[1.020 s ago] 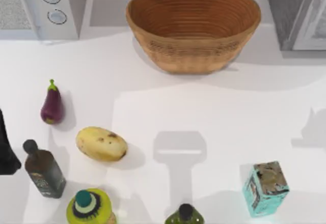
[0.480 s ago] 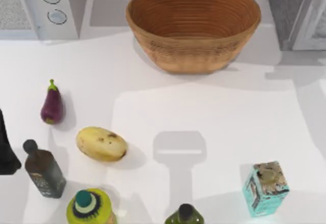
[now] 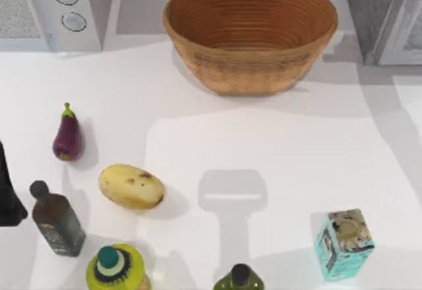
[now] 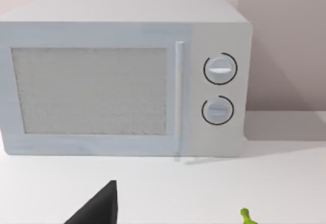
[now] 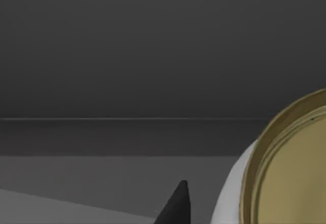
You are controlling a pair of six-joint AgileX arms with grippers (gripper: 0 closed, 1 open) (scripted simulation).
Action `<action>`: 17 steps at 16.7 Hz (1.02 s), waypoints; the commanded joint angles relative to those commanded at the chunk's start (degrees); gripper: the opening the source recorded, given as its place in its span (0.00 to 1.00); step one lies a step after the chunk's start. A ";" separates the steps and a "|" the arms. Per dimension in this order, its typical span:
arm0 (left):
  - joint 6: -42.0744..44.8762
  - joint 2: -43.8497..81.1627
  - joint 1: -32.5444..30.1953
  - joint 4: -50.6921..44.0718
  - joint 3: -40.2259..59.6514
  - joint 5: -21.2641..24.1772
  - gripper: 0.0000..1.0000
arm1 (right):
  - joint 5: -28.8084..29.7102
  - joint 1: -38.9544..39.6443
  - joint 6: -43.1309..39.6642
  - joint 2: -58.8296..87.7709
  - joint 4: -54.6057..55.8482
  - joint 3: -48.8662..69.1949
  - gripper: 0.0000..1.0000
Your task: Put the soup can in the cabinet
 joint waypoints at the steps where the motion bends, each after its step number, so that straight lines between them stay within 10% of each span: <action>1: 0.00 0.00 0.00 0.00 0.00 0.00 1.00 | 0.10 0.09 0.01 0.65 -0.21 0.83 0.00; 10: 0.00 0.00 0.00 0.00 0.00 0.00 1.00 | -0.23 -0.46 0.11 4.44 -1.47 4.83 0.00; 17: 0.00 0.00 0.00 0.00 0.00 0.00 1.00 | -1.96 -2.50 0.08 24.60 -8.35 32.64 0.00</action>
